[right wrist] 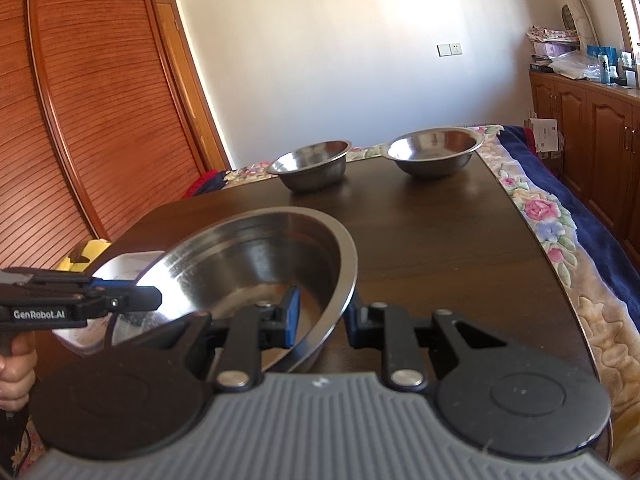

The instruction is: Organize plates and bowls

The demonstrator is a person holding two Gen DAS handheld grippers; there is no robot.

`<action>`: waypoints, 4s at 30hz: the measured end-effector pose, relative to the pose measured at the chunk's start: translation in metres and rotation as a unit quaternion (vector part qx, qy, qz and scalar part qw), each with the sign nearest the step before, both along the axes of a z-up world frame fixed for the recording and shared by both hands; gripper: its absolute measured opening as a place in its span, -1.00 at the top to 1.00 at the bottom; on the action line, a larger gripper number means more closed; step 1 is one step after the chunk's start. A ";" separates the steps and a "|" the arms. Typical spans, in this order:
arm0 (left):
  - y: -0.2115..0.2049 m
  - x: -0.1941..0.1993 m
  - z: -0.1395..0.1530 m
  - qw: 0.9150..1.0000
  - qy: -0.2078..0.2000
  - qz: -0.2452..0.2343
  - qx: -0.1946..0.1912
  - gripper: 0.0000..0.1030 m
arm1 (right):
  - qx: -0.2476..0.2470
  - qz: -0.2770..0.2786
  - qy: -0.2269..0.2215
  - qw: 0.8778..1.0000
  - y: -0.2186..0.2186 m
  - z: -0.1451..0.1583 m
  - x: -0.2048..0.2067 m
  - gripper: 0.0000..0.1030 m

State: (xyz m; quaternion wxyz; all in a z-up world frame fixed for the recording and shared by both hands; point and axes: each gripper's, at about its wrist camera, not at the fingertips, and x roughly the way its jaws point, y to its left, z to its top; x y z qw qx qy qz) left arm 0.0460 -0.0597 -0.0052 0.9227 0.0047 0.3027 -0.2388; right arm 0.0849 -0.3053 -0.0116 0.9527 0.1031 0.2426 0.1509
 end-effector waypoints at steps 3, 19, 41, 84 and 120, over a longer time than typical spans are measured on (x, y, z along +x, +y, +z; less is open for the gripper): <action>0.000 0.001 0.000 1.000 -0.001 0.002 0.000 0.53 | 0.000 -0.002 -0.003 1.000 -0.001 0.001 -0.001 0.50; 0.006 0.002 0.009 0.999 -0.025 0.020 -0.002 0.41 | -0.006 -0.013 -0.025 1.000 -0.011 0.018 -0.001 0.49; 0.000 0.079 0.052 0.996 -0.076 0.034 0.021 0.13 | -0.084 0.029 -0.075 0.993 -0.020 0.079 0.078 0.21; -0.021 0.258 0.005 0.997 0.009 0.064 0.039 0.13 | -0.077 0.116 0.061 0.988 0.028 0.039 0.230 0.04; -0.023 0.228 0.031 0.999 0.004 0.041 0.005 0.41 | -0.070 0.111 0.037 0.991 0.026 0.050 0.210 0.22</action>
